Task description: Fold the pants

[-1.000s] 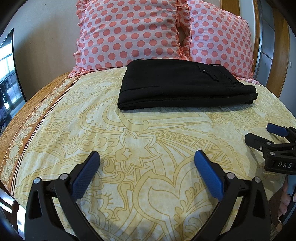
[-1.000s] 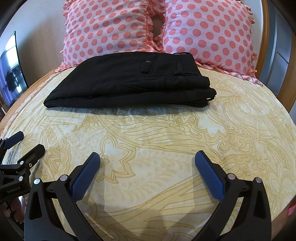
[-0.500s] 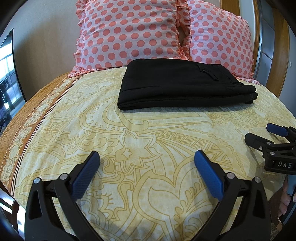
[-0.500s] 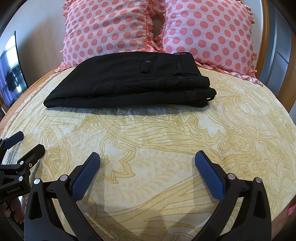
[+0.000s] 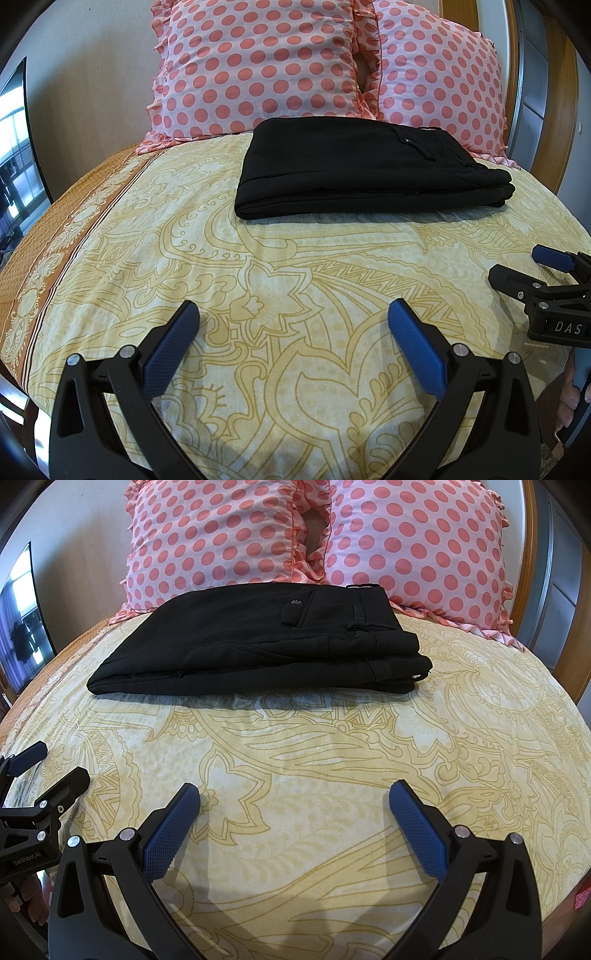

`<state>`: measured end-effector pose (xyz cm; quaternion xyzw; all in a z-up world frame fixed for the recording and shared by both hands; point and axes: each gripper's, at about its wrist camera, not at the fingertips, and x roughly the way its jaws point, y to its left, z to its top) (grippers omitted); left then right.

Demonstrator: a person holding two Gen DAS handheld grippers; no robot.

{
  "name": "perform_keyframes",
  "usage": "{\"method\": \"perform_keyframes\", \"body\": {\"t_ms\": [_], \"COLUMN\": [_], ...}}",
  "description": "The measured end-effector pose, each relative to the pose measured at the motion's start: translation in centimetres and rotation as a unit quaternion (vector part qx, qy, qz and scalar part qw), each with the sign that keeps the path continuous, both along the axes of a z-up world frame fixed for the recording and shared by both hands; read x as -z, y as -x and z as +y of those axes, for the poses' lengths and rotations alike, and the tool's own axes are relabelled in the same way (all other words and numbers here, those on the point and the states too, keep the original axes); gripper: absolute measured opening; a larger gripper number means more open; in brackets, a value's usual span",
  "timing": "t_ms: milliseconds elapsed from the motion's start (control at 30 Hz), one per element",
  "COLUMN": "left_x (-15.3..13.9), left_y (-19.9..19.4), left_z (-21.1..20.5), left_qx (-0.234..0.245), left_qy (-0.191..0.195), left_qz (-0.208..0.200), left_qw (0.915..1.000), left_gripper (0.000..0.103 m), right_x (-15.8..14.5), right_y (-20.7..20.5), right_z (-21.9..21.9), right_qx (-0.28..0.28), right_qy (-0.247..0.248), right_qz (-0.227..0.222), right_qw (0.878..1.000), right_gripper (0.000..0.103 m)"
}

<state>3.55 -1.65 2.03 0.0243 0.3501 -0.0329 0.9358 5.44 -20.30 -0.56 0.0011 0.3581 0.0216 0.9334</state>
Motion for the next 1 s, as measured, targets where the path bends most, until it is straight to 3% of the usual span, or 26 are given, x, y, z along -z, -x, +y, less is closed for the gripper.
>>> {"method": "perform_keyframes", "body": {"t_ms": [1000], "left_x": [0.1], "left_y": [-0.22], "left_z": [-0.01], "left_qx": [-0.002], "left_qy": [0.0], "left_qz": [0.012], "left_qw": [0.9999], "left_gripper": [0.101], "right_x": [0.0], "right_y": [0.01], "right_z": [0.0], "right_qx": [0.0], "right_qy": [0.0], "right_qz": [0.0], "right_qw": [1.0], "right_gripper": [0.102]}}
